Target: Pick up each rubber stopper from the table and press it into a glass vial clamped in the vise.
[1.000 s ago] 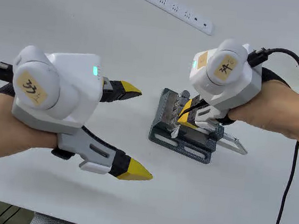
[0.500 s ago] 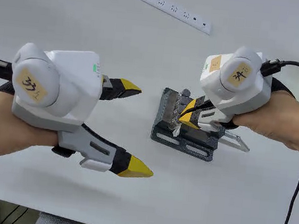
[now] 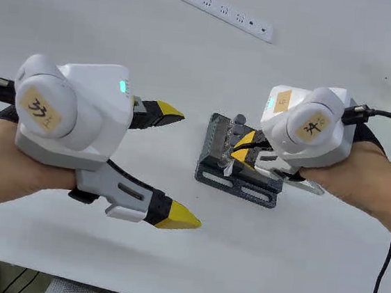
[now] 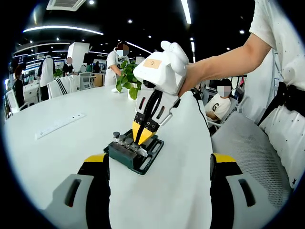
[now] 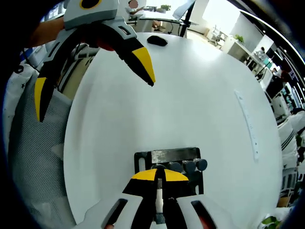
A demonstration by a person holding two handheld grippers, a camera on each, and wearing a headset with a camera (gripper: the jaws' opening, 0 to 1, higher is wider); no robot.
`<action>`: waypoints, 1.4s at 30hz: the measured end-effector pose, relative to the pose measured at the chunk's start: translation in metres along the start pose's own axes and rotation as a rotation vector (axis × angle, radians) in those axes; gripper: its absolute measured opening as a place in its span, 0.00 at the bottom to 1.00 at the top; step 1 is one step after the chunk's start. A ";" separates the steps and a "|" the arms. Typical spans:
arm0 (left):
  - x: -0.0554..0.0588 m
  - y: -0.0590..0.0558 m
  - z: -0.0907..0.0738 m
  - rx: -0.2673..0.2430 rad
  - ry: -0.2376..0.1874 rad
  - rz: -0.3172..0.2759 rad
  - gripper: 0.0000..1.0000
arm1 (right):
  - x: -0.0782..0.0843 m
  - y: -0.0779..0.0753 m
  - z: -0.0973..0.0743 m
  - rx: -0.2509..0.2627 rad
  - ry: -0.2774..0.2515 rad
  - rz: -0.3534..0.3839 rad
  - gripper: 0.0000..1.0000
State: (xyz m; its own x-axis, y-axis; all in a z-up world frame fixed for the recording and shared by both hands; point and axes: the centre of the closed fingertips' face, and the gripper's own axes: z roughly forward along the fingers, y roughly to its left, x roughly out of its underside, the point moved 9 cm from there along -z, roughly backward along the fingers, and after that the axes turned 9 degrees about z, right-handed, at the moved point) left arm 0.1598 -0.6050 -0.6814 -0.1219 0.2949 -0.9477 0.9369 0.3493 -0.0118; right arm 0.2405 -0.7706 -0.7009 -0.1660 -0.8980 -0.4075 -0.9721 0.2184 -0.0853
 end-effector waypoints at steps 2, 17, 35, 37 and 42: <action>0.000 0.000 0.000 0.001 0.006 0.003 0.86 | 0.002 0.000 -0.001 0.006 -0.031 0.054 0.00; -0.003 -0.001 0.001 0.003 0.031 0.011 0.86 | 0.009 -0.002 -0.010 0.028 -0.130 0.154 0.00; -0.008 0.001 -0.008 -0.034 0.056 0.039 0.93 | 0.049 -0.001 -0.050 0.087 -0.258 0.323 0.09; -0.009 0.002 -0.010 -0.042 0.048 0.037 0.95 | 0.054 -0.001 -0.054 0.087 -0.271 0.337 0.11; -0.010 0.003 -0.014 -0.062 0.043 0.046 0.99 | 0.072 0.003 -0.067 0.110 -0.309 0.378 0.19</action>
State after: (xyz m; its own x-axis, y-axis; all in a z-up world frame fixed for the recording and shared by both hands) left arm 0.1593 -0.5945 -0.6671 -0.0947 0.3492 -0.9322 0.9200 0.3884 0.0520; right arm 0.2145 -0.8601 -0.6692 -0.4305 -0.5969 -0.6770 -0.8274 0.5607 0.0318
